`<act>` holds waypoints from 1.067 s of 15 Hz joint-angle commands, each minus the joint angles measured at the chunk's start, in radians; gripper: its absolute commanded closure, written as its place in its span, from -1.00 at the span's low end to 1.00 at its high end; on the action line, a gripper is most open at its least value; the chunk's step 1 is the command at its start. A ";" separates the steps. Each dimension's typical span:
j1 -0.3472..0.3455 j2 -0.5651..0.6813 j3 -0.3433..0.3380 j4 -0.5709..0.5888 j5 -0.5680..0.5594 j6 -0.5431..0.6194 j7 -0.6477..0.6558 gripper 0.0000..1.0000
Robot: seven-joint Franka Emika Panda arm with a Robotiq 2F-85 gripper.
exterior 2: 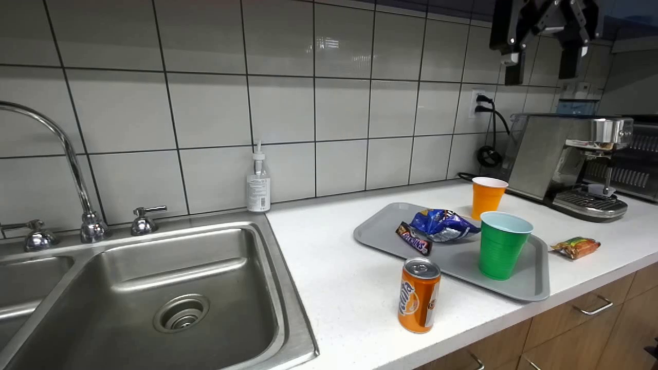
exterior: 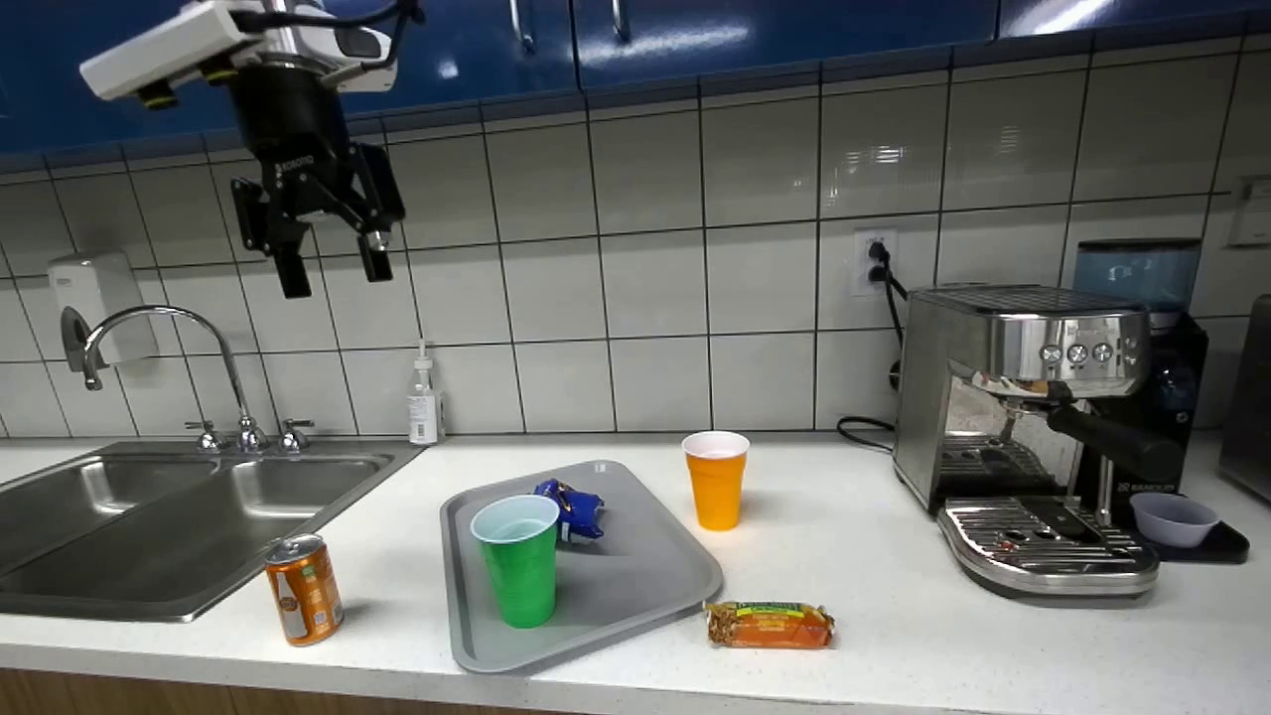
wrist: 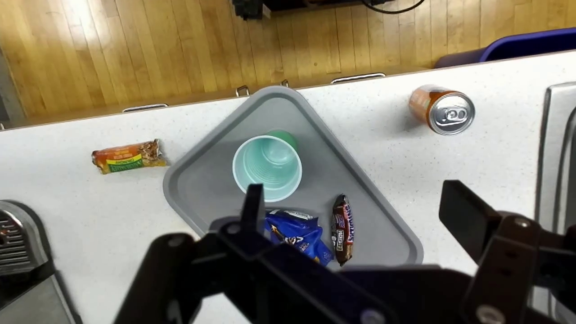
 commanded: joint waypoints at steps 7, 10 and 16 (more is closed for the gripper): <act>-0.002 0.055 -0.057 -0.106 -0.006 0.218 -0.112 -1.00; -0.003 0.056 -0.051 -0.146 -0.008 0.274 -0.105 -1.00; -0.012 0.049 -0.042 -0.232 -0.020 0.405 -0.079 -1.00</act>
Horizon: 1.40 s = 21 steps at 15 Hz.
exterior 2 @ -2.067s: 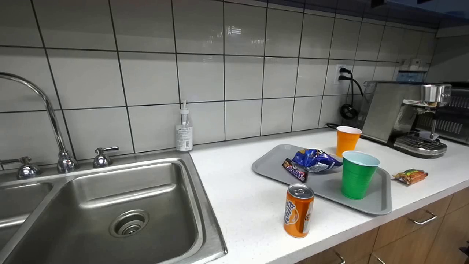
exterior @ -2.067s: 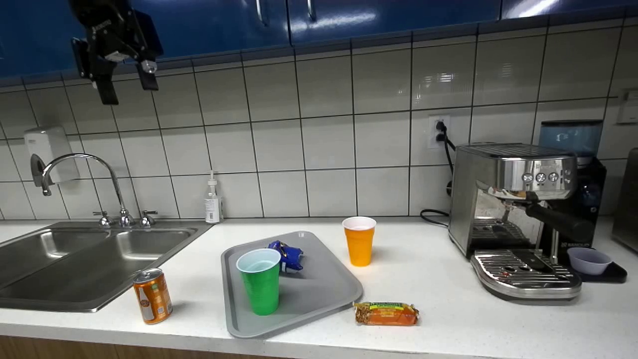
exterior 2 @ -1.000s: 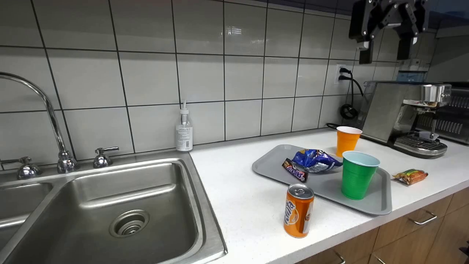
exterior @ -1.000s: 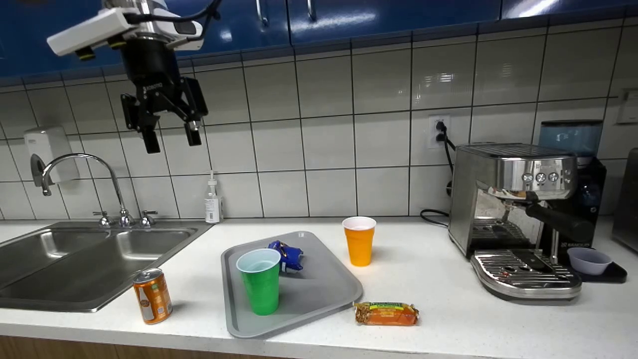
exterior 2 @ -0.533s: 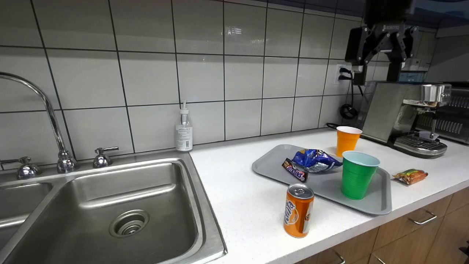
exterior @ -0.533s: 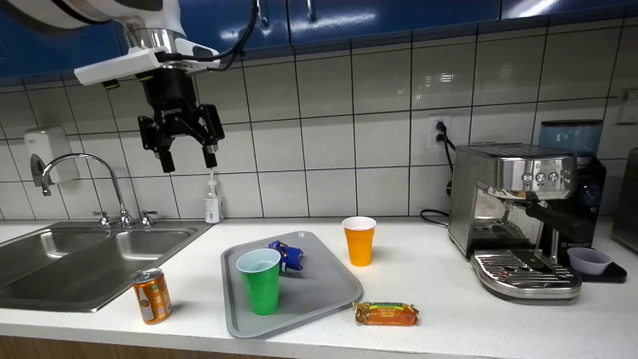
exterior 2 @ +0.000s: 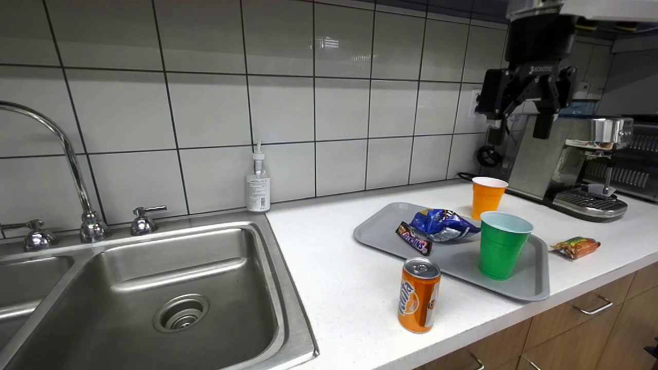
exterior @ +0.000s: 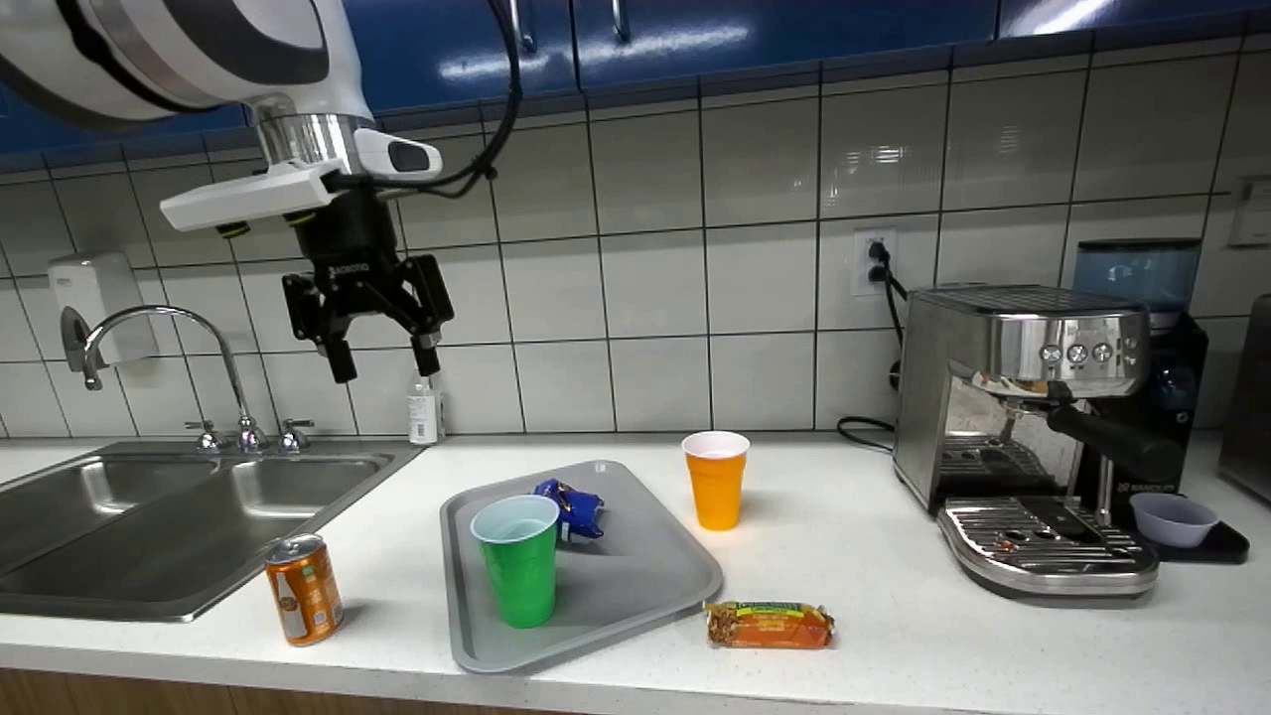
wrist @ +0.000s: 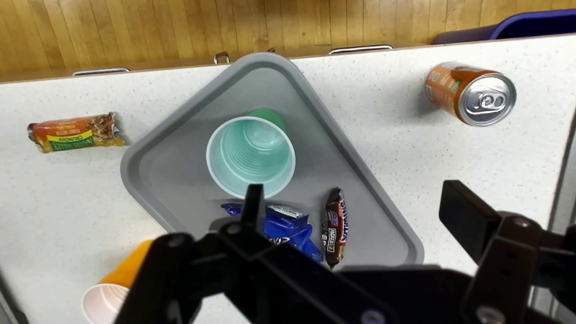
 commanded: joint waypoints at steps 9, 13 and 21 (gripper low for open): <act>-0.033 0.058 0.000 -0.124 -0.021 0.282 0.015 -1.00; -0.051 0.134 -0.003 -0.132 -0.023 0.368 0.020 -1.00; -0.080 0.301 0.001 -0.111 -0.053 0.484 0.065 -1.00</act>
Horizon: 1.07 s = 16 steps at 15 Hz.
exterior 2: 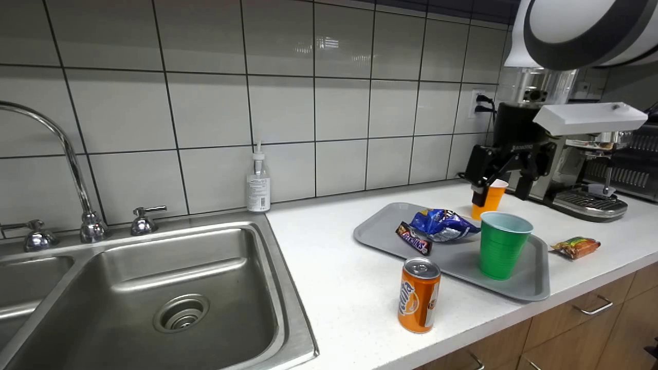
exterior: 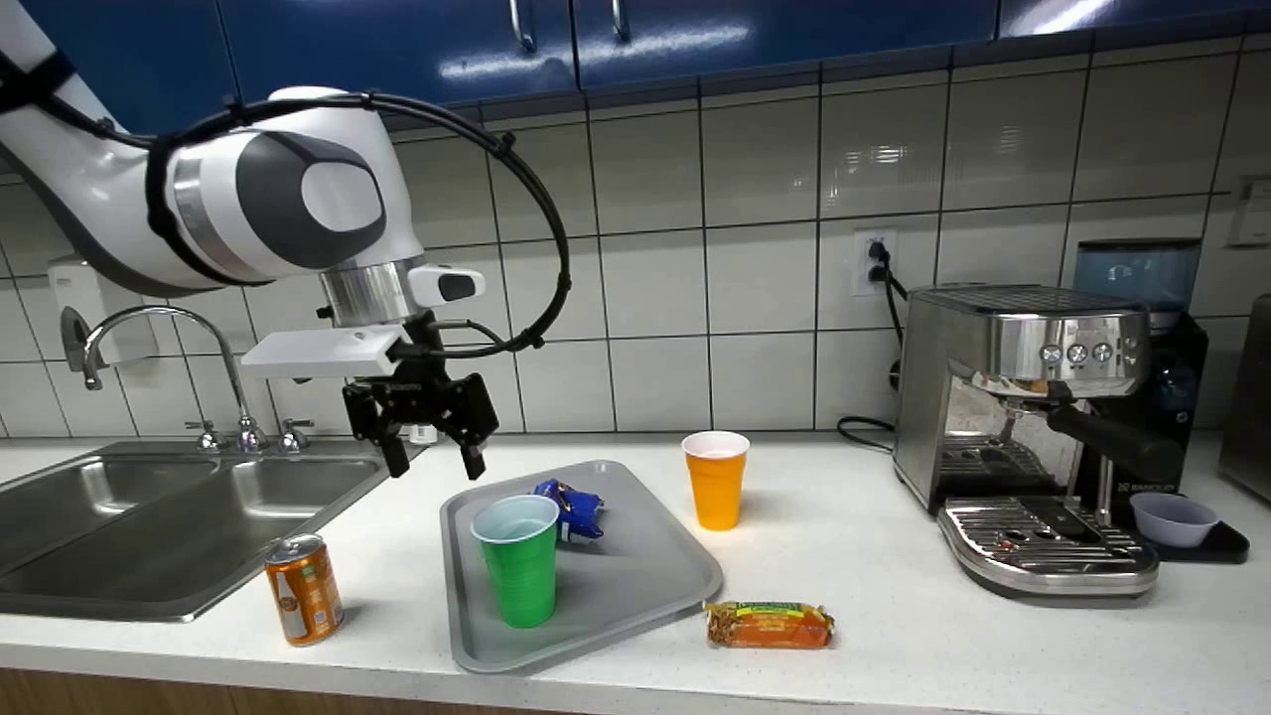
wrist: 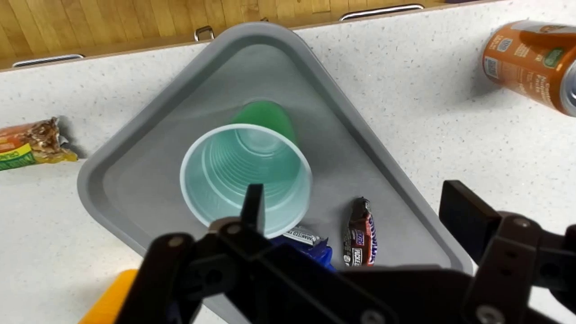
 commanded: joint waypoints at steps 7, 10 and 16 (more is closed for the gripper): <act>-0.034 0.174 0.001 0.062 -0.121 0.082 0.136 -1.00; -0.030 0.218 -0.008 0.093 -0.160 0.087 0.175 -1.00; -0.011 0.287 -0.034 0.150 -0.186 0.077 0.214 -1.00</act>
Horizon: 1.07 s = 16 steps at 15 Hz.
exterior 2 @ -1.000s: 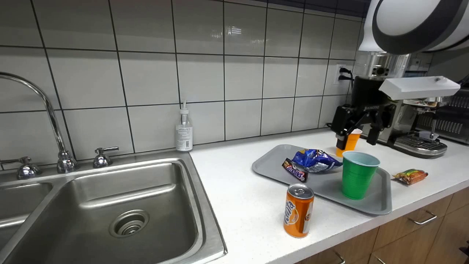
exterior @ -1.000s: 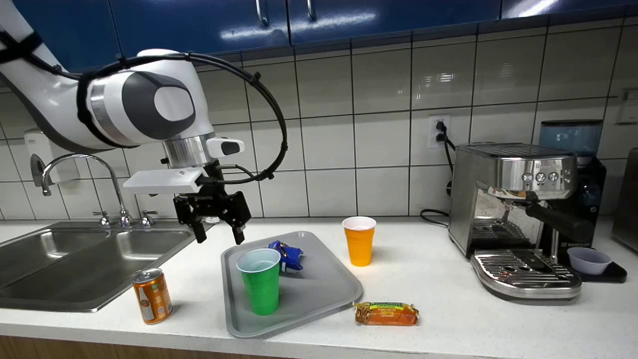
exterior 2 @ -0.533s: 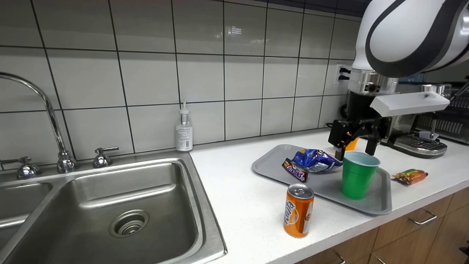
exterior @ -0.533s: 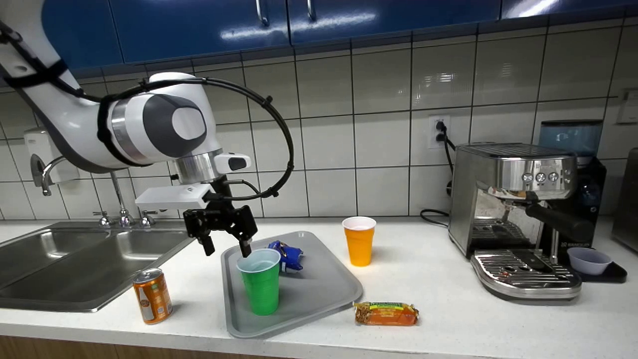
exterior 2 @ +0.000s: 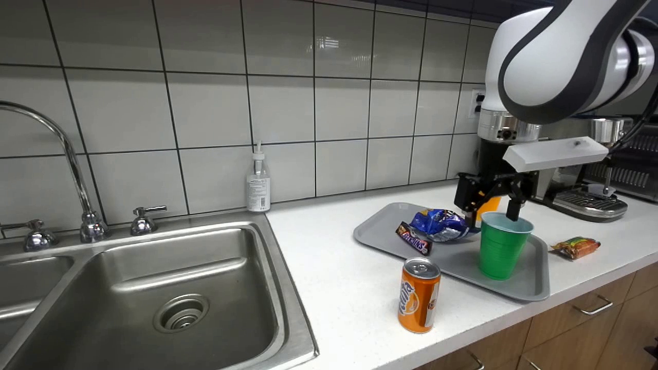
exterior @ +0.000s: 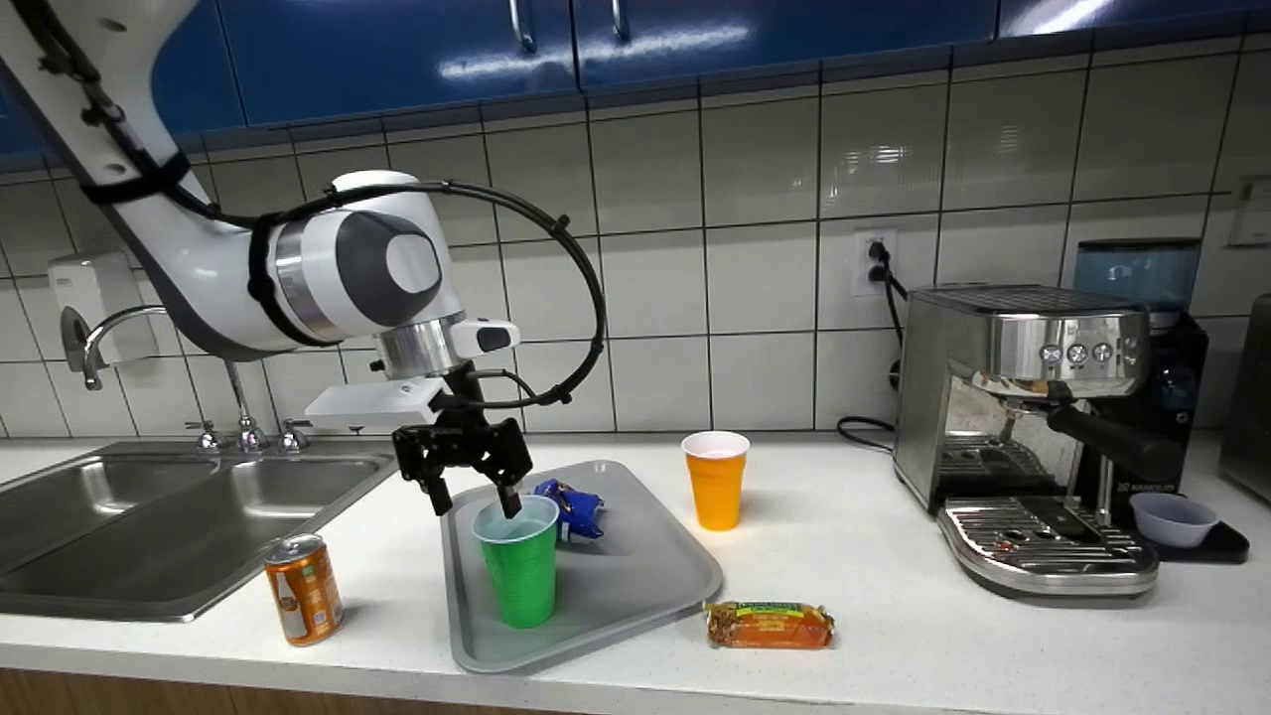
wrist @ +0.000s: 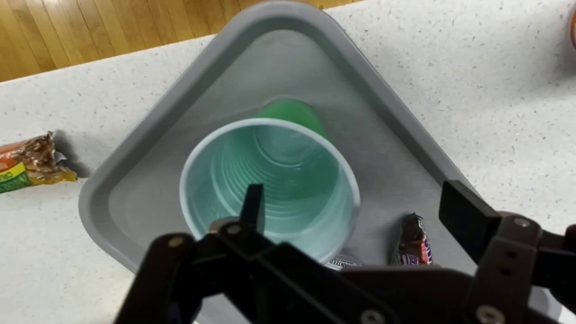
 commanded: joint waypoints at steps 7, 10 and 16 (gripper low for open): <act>0.029 0.065 -0.035 0.054 -0.029 -0.015 0.054 0.19; 0.034 0.054 -0.040 0.042 -0.036 -0.023 0.064 0.64; 0.045 0.009 -0.046 0.022 -0.071 -0.045 0.105 0.98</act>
